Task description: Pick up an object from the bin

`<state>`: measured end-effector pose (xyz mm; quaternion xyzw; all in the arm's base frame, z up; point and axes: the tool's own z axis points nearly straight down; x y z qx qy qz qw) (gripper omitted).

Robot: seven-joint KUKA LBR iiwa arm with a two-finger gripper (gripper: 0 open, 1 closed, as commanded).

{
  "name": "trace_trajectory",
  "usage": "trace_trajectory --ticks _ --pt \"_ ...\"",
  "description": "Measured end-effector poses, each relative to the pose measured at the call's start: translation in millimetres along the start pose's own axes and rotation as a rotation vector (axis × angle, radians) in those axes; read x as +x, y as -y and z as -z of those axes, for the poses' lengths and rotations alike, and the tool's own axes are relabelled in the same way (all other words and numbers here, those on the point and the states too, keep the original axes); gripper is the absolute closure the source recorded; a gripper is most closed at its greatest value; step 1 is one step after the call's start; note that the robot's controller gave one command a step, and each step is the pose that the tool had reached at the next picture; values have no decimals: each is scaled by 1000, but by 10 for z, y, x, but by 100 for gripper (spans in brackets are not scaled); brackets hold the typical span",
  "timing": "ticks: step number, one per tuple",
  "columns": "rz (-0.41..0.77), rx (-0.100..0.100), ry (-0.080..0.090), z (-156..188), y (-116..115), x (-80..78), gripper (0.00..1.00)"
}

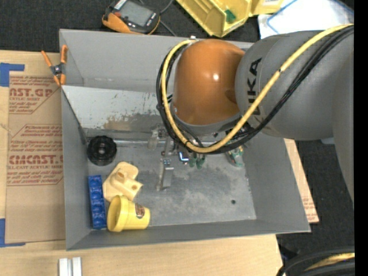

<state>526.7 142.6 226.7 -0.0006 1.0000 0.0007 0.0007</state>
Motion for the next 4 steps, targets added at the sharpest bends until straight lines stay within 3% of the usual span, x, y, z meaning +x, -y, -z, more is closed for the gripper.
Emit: trace_trajectory --ticks 1,2,3,4 --pt "0 0 0 0 0 0 0" --pt "78 -1 2 -630 -480 -312 0" --pt "73 -2 7 -649 -470 -142 0" --pt "138 0 -1 -1242 -464 -424 0"
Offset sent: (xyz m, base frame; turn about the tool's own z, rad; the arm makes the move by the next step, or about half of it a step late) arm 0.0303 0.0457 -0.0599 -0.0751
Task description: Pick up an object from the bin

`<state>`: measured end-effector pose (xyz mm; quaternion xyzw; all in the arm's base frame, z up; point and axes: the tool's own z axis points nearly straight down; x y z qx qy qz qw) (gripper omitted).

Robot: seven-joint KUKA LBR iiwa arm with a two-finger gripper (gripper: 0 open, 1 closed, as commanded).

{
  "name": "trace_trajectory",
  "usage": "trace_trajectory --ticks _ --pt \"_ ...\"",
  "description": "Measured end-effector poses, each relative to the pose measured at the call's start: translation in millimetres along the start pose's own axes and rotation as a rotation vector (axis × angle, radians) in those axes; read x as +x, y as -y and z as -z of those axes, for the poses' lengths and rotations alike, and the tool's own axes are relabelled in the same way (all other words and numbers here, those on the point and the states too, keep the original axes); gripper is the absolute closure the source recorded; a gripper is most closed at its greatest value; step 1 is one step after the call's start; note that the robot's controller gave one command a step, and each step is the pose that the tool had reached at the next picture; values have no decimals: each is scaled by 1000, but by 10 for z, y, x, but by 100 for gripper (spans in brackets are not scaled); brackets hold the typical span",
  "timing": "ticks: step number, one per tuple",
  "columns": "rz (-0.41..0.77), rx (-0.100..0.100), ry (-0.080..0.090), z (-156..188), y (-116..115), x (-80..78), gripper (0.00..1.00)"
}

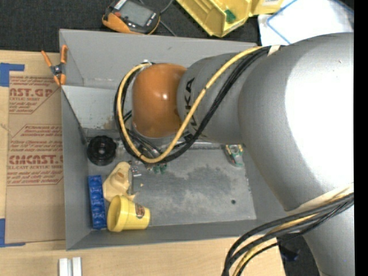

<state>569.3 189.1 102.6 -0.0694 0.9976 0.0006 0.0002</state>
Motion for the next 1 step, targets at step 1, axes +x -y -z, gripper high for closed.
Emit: trace_trajectory --ticks 1 --pt "3 -4 19 3 45 599 100"
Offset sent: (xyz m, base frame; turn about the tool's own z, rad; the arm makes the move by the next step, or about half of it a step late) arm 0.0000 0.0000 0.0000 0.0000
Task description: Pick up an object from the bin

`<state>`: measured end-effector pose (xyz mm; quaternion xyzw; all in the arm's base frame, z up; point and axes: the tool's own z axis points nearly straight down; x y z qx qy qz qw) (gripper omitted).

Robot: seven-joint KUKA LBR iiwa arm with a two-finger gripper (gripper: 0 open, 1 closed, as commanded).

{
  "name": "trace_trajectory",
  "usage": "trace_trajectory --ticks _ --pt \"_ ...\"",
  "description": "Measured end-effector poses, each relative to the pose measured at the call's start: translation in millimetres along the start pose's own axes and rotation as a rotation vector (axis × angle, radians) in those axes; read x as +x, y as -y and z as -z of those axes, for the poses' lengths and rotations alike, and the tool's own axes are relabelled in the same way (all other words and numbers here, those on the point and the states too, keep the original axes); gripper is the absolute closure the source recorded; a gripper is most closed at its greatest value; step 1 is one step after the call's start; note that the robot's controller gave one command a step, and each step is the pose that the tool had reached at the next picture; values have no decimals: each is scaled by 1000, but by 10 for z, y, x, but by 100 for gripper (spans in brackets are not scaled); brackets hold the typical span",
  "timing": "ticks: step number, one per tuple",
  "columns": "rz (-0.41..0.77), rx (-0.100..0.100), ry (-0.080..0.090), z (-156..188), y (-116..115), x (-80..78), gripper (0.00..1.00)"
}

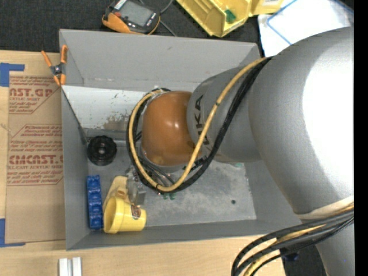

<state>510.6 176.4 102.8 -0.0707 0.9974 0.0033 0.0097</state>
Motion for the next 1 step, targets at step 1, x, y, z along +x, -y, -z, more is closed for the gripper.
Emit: trace_trajectory --ticks 1 --pt "1 0 -3 -7 0 7 0"
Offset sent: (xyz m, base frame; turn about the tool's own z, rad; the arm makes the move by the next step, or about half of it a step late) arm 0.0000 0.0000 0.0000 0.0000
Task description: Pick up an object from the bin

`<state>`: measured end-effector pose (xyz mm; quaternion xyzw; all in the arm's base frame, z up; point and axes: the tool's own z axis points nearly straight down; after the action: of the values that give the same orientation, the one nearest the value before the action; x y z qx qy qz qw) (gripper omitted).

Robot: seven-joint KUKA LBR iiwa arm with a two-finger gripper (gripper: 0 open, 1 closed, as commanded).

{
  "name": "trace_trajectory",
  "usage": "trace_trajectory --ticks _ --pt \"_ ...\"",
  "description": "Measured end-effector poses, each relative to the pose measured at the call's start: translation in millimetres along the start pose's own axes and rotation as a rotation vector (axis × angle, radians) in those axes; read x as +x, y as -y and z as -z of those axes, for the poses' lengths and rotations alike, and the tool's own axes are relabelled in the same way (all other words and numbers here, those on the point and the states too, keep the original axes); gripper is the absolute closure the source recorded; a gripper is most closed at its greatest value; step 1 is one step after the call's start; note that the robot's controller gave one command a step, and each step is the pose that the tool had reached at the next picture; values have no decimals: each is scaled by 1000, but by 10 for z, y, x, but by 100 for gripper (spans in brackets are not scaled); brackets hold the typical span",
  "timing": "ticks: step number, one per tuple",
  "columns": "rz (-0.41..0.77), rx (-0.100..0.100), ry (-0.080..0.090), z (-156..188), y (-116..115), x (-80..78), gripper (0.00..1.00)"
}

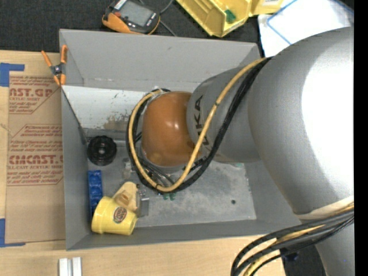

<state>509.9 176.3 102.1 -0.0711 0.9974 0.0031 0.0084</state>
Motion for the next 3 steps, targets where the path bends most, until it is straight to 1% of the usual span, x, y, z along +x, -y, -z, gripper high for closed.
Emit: trace_trajectory --ticks 2,3 --pt "0 0 -1 -4 -3 5 0" --pt "332 2 2 60 517 -194 0"
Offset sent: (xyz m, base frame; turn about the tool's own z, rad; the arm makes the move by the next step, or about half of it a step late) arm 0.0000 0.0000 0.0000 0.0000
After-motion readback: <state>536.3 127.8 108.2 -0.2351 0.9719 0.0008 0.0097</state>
